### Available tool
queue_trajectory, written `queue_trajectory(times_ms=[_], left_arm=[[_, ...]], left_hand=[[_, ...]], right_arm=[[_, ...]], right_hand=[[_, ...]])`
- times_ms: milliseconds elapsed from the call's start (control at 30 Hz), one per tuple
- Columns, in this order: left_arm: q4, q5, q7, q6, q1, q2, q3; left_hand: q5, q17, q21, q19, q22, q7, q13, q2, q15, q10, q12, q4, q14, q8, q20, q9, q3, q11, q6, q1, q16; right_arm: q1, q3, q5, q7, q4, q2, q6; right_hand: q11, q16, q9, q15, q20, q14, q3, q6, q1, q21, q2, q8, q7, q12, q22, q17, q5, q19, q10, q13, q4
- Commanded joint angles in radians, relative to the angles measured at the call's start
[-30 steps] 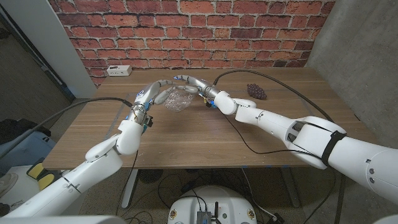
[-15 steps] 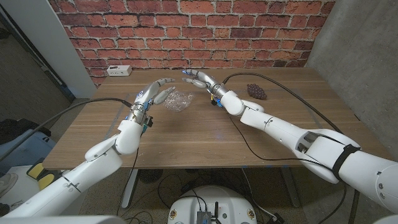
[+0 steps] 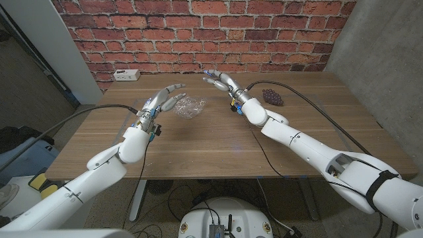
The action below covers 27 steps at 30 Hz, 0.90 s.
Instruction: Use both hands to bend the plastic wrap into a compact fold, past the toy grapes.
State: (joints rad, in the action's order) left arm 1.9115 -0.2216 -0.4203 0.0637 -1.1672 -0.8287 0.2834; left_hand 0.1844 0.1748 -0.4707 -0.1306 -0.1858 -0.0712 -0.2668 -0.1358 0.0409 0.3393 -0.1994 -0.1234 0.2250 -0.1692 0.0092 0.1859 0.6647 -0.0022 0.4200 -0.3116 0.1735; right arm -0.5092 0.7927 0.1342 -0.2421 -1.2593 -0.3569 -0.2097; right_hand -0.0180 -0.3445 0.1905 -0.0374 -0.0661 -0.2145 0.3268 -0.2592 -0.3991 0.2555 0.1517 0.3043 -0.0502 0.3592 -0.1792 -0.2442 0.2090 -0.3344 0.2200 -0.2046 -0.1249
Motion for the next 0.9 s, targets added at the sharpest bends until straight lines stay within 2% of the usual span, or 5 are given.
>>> queue_trajectory(times_ms=[33, 233, 467, 733, 900], left_arm=[[-0.086, 0.111, 0.106, 0.115, 0.063, -0.004, 0.018], [-0.116, 0.134, 0.140, 0.158, 0.083, -0.015, 0.022], [-0.179, 0.180, 0.193, 0.224, 0.120, -0.011, 0.038], [-0.259, 0.206, 0.247, 0.310, 0.167, -0.009, 0.057], [-0.294, 0.233, 0.286, 0.319, 0.197, -0.005, 0.067]], left_hand=[[-0.003, 0.004, 0.009, 0.015, -0.002, -0.001, 0.007, -0.006, 0.000, -0.025, 0.007, 0.016, -0.025, 0.000, 0.003, 0.000, -0.006, 0.003, -0.027, 0.026, -0.001], [-0.003, 0.004, 0.011, 0.017, -0.002, 0.000, 0.011, -0.007, -0.002, -0.033, 0.009, 0.021, -0.032, -0.001, 0.003, -0.001, -0.007, 0.003, -0.037, 0.034, 0.000], [-0.004, 0.006, 0.013, 0.019, -0.003, 0.004, 0.017, -0.017, -0.006, -0.036, 0.007, 0.038, -0.036, -0.003, 0.005, -0.001, -0.011, 0.007, -0.044, 0.049, 0.004], [-0.004, 0.006, 0.014, 0.019, -0.003, 0.006, 0.020, -0.019, -0.005, -0.036, 0.006, 0.047, -0.036, -0.005, 0.007, -0.001, -0.013, 0.006, -0.046, 0.058, 0.006], [-0.003, 0.005, 0.014, 0.018, -0.003, 0.006, 0.022, -0.021, -0.004, -0.036, 0.005, 0.050, -0.036, -0.006, 0.007, -0.001, -0.013, 0.007, -0.048, 0.060, 0.006]], right_arm=[[-0.124, -0.086, -0.044, -0.036, -0.187, -0.061, 0.098], [-0.185, -0.116, -0.029, -0.097, -0.270, -0.086, 0.158], [-0.252, -0.149, -0.040, -0.156, -0.324, -0.096, 0.204], [-0.359, -0.195, -0.008, -0.278, -0.450, -0.123, 0.336], [-0.448, -0.222, 0.017, -0.385, -0.528, -0.129, 0.296]], right_hand=[[-0.001, -0.011, 0.002, -0.009, 0.002, -0.012, 0.001, -0.013, -0.007, 0.004, 0.003, 0.007, 0.003, 0.001, -0.006, -0.003, -0.005, -0.010, 0.009, -0.002, -0.006], [-0.004, -0.012, 0.002, -0.004, 0.000, -0.015, 0.002, -0.020, -0.009, 0.003, 0.003, 0.007, 0.007, 0.000, -0.006, -0.003, -0.008, -0.010, 0.014, -0.002, -0.007], [-0.005, -0.017, 0.002, -0.005, -0.001, -0.024, 0.002, -0.027, -0.009, 0.003, 0.003, 0.006, 0.009, 0.000, -0.006, -0.004, -0.011, -0.014, 0.023, -0.002, -0.006], [-0.007, -0.018, 0.002, -0.005, -0.001, -0.024, 0.001, -0.039, -0.009, 0.003, 0.003, 0.006, 0.010, 0.000, -0.007, -0.006, -0.015, -0.017, 0.034, -0.002, -0.006], [-0.008, -0.019, 0.002, -0.003, -0.004, -0.024, 0.001, -0.043, -0.010, 0.002, 0.004, 0.006, 0.012, -0.002, -0.007, -0.006, -0.016, -0.015, 0.034, -0.002, -0.005]])
